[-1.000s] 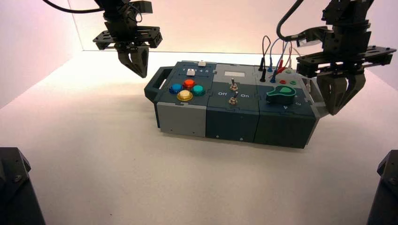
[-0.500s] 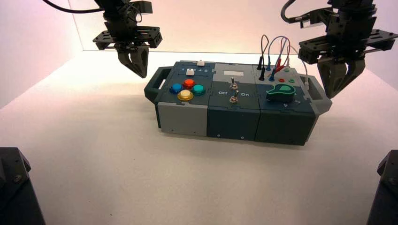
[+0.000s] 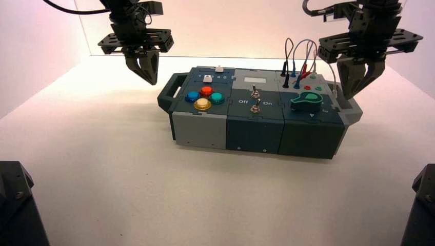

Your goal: Move the box to the right.

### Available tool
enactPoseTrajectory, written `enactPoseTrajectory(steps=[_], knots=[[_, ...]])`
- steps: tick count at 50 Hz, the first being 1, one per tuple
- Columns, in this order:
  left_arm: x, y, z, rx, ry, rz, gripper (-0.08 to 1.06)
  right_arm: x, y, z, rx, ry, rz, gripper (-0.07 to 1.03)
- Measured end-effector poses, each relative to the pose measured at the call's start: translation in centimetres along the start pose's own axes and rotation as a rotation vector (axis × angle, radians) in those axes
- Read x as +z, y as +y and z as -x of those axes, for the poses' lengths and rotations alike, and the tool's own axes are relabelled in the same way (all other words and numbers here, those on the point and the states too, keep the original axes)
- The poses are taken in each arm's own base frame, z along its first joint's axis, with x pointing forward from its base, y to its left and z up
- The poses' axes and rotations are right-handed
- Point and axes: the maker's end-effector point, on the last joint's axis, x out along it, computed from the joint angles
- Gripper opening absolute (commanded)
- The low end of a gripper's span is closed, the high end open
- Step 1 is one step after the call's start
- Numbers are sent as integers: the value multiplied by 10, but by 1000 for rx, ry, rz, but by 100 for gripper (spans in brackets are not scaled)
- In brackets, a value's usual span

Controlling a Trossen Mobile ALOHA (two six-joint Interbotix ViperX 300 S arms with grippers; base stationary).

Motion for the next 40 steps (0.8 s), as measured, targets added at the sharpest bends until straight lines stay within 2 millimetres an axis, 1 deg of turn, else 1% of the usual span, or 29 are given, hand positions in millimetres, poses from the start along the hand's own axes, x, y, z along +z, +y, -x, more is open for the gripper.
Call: enactPoseTrajectory(steps=[5, 14, 21, 25, 27, 31, 35, 40], knots=[[0, 0, 0, 0, 2, 0, -3, 0, 1, -5, 1, 12, 4, -2], [-1, 0, 0, 0, 6, -1, -3, 7, 1, -12, -2, -20, 19, -2], [-2, -1, 0, -1, 10, -4, -3, 7, 0, -16, -9, -15, 28, -2], [-3, -5, 0, -4, 12, -13, -3, 7, 0, -17, -11, -13, 33, -2], [-4, -12, -2, -8, 18, -31, -3, 8, 0, -17, -13, -18, 38, -2], [-5, -17, -4, -10, 23, -48, -3, 9, 0, -17, -16, -20, 42, -2], [-10, -25, -9, -14, 45, -68, -3, 9, -1, -17, -18, -23, 42, -2], [-14, -26, -13, -13, 64, -73, -3, 10, -1, -17, -18, -27, 43, -2]])
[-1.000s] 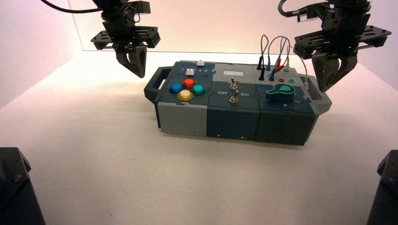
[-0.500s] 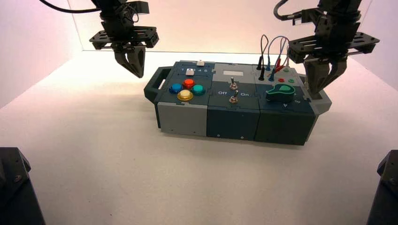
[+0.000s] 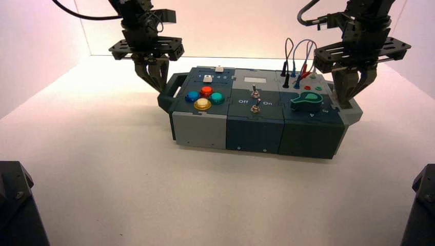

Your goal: Move the box to the right.

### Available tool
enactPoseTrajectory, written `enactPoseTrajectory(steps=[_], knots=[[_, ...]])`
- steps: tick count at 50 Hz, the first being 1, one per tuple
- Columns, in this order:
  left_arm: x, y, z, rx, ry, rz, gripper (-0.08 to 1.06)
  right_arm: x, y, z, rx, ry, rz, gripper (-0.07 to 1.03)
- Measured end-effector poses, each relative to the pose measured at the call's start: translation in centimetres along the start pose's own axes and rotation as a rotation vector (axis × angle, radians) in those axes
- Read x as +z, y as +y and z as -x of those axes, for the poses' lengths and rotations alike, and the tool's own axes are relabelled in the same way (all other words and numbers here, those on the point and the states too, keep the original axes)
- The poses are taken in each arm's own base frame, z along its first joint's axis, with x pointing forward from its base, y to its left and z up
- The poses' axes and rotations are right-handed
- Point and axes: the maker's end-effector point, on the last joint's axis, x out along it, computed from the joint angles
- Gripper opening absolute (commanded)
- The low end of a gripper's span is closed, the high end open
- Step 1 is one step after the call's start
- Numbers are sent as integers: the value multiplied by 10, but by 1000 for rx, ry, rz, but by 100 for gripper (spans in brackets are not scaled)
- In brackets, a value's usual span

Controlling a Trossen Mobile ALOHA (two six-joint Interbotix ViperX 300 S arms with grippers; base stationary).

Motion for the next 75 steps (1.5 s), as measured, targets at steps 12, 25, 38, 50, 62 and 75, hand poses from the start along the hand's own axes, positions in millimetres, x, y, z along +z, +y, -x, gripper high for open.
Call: enactPoseTrajectory(steps=[12, 25, 38, 50, 62, 75], knots=[[-11, -5, -4, -6, 39, 3, -3, 5, 0, 3, 3, -32, -3, -2], [-18, -23, -5, -17, 69, -39, -3, 2, -4, 4, -2, -36, -18, -2], [-23, -35, -6, -21, 90, -52, -3, -3, -10, 6, -7, -35, -50, -2], [-31, -58, -8, -36, 110, -109, -3, -14, -20, 19, -15, -26, -109, -2], [-33, -63, -8, -40, 115, -117, -3, -24, -26, 31, -28, 23, -139, -2], [-29, -63, -10, -37, 108, -121, -3, -32, -28, 44, -38, 148, -108, -2]])
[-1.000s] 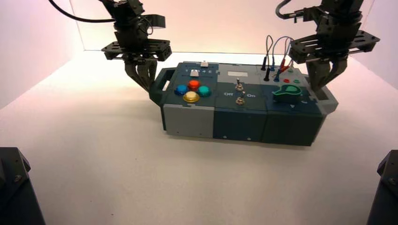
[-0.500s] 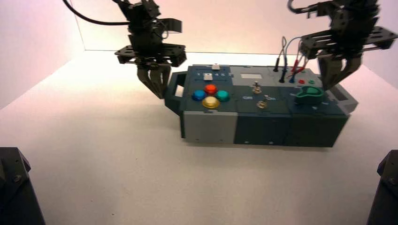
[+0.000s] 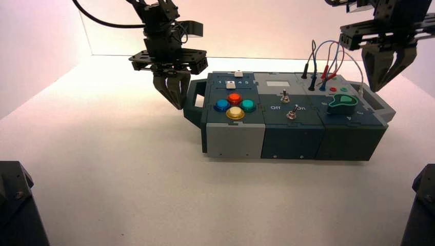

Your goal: Move the box to the right.

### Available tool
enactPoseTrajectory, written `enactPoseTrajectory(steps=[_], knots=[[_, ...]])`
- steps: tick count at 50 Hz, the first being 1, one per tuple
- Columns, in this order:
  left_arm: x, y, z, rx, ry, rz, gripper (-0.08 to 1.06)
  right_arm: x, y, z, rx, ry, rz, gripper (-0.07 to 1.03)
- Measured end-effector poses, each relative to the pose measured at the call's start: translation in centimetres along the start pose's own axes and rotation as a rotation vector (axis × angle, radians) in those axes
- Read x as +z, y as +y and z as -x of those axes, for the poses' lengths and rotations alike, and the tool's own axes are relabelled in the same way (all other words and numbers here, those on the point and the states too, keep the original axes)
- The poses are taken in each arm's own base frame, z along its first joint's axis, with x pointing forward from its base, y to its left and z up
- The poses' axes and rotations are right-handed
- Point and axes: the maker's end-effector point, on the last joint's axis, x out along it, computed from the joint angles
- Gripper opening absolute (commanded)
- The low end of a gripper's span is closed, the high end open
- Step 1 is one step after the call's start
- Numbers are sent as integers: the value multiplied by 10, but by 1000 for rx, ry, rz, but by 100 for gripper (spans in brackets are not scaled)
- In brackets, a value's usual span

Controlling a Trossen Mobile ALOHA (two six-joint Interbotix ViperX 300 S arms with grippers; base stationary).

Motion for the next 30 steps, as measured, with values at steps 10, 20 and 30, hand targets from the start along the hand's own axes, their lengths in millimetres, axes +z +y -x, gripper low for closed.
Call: enactPoseTrajectory(steps=[10, 20, 30], knots=[[11, -1, -1, 1, -13, -6, -3, -18, 0, -18, -15, 171, 83, -2], [19, 3, 1, 2, -33, 2, -3, -21, -3, -24, -33, 213, 102, -2], [24, 10, 2, 4, -53, 20, -3, -27, -17, -29, -50, 267, 120, -2]])
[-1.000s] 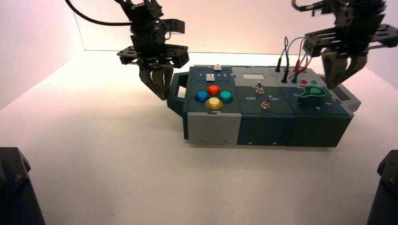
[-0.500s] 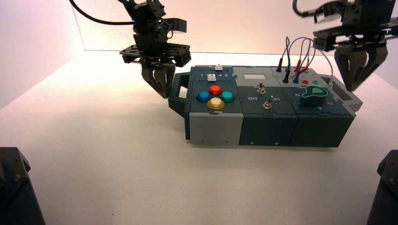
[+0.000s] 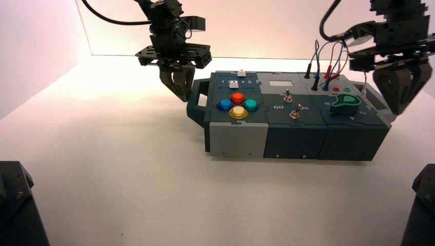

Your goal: Move the box to the right.

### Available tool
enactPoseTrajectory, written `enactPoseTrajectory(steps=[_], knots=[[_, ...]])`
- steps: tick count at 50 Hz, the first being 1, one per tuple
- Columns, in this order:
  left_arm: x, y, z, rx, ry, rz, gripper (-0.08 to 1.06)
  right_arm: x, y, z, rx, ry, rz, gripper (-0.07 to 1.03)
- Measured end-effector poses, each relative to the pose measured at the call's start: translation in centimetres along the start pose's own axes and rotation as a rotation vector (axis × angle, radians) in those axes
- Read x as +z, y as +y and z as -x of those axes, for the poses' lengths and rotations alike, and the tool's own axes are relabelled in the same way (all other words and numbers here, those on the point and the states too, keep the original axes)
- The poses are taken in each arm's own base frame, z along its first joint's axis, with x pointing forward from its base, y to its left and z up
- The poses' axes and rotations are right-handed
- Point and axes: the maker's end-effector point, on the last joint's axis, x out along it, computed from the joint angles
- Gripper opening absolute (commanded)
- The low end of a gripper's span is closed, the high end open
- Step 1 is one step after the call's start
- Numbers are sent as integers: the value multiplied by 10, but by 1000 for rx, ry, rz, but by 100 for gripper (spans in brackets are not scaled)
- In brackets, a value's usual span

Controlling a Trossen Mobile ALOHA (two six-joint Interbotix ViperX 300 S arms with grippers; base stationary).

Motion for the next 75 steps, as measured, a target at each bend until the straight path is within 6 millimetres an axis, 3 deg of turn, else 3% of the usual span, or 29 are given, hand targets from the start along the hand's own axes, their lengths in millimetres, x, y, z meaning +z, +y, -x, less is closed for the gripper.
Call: enactPoseTrajectory(steps=[15, 44, 75], knots=[[3, 13, 2, 5, -13, 32, -3, 2, -11, -2, -13, -11, 2, -2], [4, 25, 6, 11, -40, 65, -3, -3, 3, -28, 23, -83, 77, -2], [12, 29, 18, 15, -103, 73, -3, 25, 0, -15, 23, -238, 66, -2]])
